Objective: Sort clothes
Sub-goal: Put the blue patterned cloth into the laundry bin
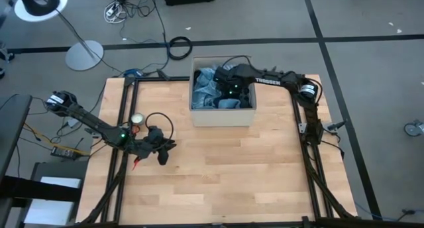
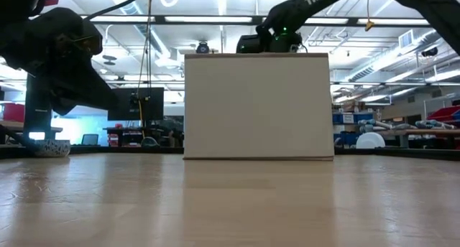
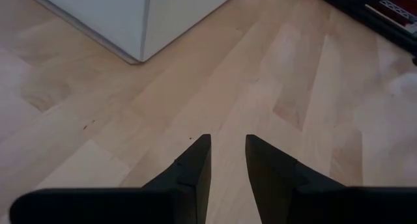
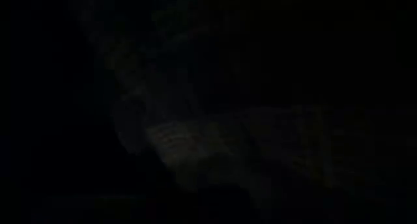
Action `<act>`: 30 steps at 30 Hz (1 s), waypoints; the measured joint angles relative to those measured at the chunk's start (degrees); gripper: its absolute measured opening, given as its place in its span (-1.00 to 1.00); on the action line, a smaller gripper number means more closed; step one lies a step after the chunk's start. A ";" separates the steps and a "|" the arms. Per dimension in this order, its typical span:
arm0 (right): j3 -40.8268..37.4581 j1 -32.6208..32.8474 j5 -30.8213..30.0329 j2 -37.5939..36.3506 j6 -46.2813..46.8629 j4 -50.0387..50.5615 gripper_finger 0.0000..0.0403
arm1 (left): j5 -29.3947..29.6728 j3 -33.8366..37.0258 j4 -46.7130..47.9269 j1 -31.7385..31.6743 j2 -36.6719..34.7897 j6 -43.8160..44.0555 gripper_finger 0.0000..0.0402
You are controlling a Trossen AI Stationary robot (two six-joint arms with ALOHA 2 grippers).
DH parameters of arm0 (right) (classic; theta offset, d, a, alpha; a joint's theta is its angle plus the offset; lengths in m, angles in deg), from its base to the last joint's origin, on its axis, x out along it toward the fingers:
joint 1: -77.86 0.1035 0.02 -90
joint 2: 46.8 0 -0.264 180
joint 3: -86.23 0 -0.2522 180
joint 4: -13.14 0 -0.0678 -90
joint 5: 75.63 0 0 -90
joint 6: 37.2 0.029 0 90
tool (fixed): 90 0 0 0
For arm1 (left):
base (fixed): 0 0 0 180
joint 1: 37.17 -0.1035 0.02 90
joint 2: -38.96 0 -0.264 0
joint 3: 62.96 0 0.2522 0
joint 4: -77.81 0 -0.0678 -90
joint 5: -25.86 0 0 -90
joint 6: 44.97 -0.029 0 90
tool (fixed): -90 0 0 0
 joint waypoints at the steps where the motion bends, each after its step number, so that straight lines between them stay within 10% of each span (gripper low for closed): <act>1: 0.00 0.02 -0.36 -0.02 0.00 -0.08 -0.36 | -0.01 0.00 0.17 0.02 0.00 -0.01 -0.50; 12: -0.33 0.42 -5.81 -8.19 -0.04 -0.78 -0.35 | 0.04 0.00 0.43 0.01 -0.02 0.00 -0.50; 24: -0.13 2.39 -28.00 -19.38 -5.33 -8.00 -0.35 | 0.19 0.00 0.50 0.01 -0.02 0.00 -0.50; 30: -0.11 4.03 -26.84 -20.15 -6.75 -9.27 -0.35 | 0.22 0.00 0.51 0.01 -0.02 0.15 -0.50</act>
